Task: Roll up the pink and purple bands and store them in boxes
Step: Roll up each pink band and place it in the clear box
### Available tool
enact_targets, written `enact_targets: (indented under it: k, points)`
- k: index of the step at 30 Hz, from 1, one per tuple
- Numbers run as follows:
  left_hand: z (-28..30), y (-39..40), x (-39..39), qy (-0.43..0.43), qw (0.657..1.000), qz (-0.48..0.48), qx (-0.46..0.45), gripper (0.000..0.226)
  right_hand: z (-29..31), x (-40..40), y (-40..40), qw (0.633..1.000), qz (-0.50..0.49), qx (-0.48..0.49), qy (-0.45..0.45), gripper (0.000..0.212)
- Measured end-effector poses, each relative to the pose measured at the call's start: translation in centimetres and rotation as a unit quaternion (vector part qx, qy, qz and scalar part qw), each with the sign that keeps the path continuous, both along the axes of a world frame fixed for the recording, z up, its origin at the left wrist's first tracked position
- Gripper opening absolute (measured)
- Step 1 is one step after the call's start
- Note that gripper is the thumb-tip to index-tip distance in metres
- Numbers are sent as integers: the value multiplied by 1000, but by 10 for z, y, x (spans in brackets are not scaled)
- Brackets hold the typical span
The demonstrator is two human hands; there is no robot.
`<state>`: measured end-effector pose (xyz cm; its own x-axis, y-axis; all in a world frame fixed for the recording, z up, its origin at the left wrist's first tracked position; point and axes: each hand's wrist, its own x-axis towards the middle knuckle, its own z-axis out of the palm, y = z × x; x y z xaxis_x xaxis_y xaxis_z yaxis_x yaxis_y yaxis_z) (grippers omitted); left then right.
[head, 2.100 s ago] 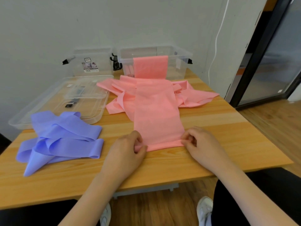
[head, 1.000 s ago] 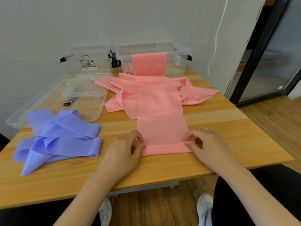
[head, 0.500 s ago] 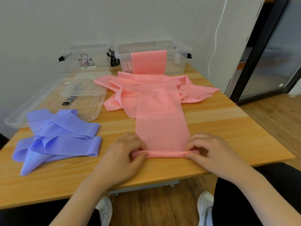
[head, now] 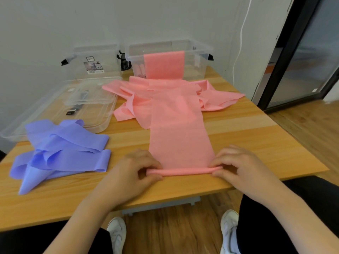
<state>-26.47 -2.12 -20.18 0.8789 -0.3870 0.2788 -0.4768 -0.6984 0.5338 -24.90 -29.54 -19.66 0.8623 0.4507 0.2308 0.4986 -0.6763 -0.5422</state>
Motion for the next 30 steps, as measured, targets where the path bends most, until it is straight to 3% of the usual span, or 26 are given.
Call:
enact_targets:
  k: [6, 11, 15, 18, 21, 30]
  points:
    - [-2, -3, -2, -39, 998, 44, -5, 9, -6, 1, 7, 998, -50, 18, -35, 25]
    - [-5, -2, 1, -41, 999, 28, 17, 27, -3, 3, 4, 999, -44, 13, -17, 22]
    - [-5, -4, 0, -39, 997, 69, -22, 8, -4, 1, 9, 997, -62, 50, -12, 24]
    - [-5, -4, 0, -47, 997, 65, -5, 8, -7, 2, 11, 996, -71, 36, -30, 23]
    - [-8, -2, 3, -46, 997, 55, 26, 28, -6, 4, 10, 997, -68, 26, -27, 17]
    - [-7, -4, 1, -50, 996, 72, 5, 13, -7, 5, 13, 992, -112, 49, -20, 25]
